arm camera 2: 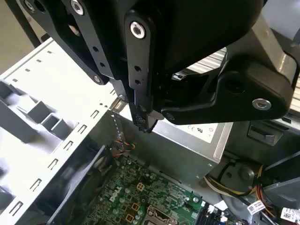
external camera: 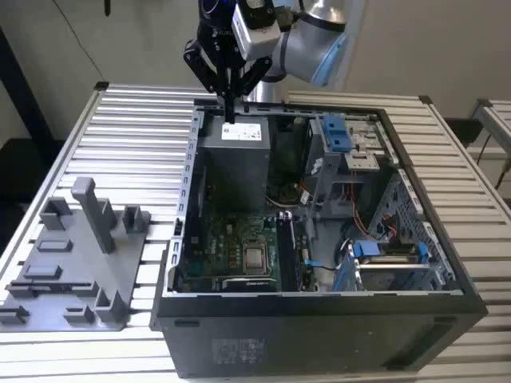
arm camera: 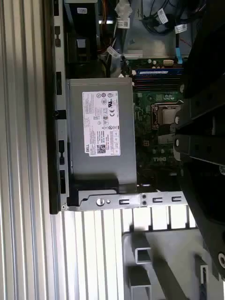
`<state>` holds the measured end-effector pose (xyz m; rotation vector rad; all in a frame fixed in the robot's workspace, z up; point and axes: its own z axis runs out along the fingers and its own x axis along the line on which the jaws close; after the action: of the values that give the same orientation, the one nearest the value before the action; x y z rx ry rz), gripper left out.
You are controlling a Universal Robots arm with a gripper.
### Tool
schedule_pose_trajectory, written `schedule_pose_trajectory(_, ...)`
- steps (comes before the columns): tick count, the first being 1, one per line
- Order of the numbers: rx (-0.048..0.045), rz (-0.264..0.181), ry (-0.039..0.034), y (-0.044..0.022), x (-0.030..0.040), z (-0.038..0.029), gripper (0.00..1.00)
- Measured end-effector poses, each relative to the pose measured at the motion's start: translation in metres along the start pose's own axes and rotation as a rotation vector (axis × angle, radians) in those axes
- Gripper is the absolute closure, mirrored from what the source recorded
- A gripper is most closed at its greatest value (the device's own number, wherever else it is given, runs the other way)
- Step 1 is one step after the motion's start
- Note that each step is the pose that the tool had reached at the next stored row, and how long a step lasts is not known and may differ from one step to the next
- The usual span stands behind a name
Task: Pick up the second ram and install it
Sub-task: 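Reach for the second ram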
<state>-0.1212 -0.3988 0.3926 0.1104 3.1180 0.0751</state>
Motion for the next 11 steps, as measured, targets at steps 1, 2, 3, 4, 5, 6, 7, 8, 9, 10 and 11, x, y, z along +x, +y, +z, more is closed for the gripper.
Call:
schedule_pose_trajectory(1, 0.0001, 0.000, 0.0000, 0.0000, 0.0000, 0.0000, 0.89)
schedule_pose_trajectory(2, 0.0000, 0.000, 0.0000, 0.0000, 0.0000, 0.0000, 0.89)
schedule_pose_trajectory(3, 0.0000, 0.000, 0.0000, 0.0000, 0.0000, 0.0000, 0.89)
schedule_pose_trajectory(4, 0.0001, 0.000, 0.0000, 0.0000, 0.0000, 0.0000, 0.89)
schedule_pose_trajectory(5, 0.0001, 0.000, 0.0000, 0.0000, 0.0000, 0.0000, 0.89)
schedule_pose_trajectory(6, 0.0001, 0.000, 0.0000, 0.0000, 0.0000, 0.0000, 0.89)
schedule_pose_trajectory(7, 0.0001, 0.000, 0.0000, 0.0000, 0.0000, 0.0000, 0.89)
schedule_pose_trajectory(8, 0.0001, 0.000, 0.0000, 0.0000, 0.0000, 0.0000, 0.89)
schedule_pose_trajectory(9, 0.0001, 0.000, -0.0001, 0.0000, 0.0000, 0.0000, 0.89)
schedule_pose_trajectory(10, 0.0002, 0.000, -0.0002, 0.0000, 0.0000, 0.0000, 0.89)
schedule_pose_trajectory(11, 0.0001, 0.000, -0.0002, 0.0000, 0.0000, 0.0000, 0.89)
